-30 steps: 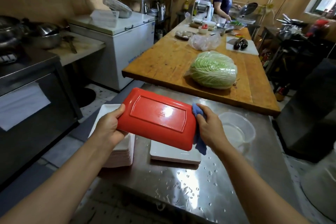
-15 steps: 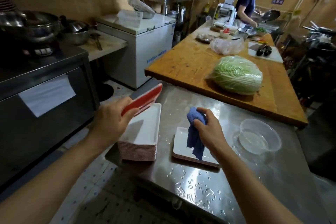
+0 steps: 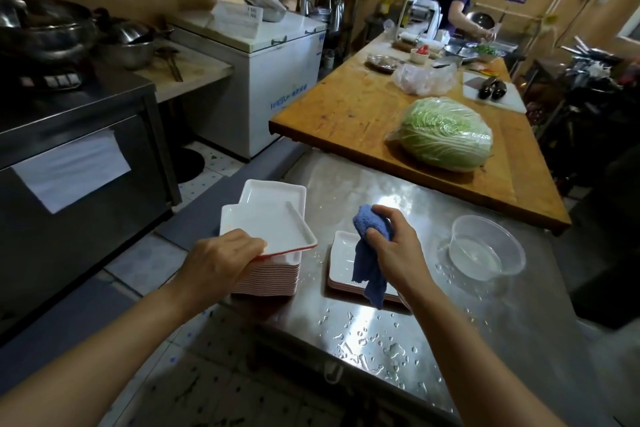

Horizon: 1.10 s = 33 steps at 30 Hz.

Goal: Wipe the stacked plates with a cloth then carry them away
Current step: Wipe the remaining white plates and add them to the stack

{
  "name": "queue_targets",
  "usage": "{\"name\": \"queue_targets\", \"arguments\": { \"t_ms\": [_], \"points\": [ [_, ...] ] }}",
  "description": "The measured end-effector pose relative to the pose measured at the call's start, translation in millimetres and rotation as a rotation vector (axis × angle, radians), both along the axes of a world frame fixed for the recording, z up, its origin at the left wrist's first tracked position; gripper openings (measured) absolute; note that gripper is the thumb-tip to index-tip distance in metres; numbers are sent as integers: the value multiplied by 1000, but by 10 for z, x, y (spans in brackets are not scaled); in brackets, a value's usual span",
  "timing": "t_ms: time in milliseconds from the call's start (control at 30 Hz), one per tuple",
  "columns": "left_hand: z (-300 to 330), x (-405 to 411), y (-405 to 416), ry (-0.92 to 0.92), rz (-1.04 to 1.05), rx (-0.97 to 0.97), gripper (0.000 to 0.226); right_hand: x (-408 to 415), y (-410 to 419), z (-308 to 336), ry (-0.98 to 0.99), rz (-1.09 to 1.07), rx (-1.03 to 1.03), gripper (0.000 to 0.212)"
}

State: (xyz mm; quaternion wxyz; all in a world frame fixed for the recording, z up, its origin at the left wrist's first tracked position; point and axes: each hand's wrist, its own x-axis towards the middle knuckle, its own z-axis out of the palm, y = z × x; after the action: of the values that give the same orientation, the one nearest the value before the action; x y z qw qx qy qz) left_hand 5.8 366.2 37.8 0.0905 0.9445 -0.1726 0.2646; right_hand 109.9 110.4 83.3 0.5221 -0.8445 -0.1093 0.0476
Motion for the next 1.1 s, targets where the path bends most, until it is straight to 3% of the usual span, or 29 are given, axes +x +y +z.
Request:
{"name": "queue_targets", "arguments": {
  "t_ms": [200, 467, 600, 800, 933, 1033, 1100],
  "points": [
    [-246, -14, 77, 50, -53, 147, 21, 3, -27, -48, 12, -12, -13, 32],
    [-418, 132, 177, 158, 33, 43, 38, 108, -141, -128, 49, -42, -13, 32],
    [-446, 224, 209, 193, 55, 50, 15, 176, -215, -183, 64, -62, -17, 33],
    [-408, 323, 138, 352, 141, 77, 41, 268, -325, -253, 89, -71, 2, 34],
    [-272, 488, -181, 246, 220, 81, 46, 350, -427, -286, 101, -89, 18, 34],
    [-236, 695, -640, 136, 168, 36, 30, 418, -535, -316, 107, -110, 35, 34],
    [-285, 847, -970, 136, 135, -49, 35, 455, -634, -345, 111, -128, 45, 32]
  ]
}}
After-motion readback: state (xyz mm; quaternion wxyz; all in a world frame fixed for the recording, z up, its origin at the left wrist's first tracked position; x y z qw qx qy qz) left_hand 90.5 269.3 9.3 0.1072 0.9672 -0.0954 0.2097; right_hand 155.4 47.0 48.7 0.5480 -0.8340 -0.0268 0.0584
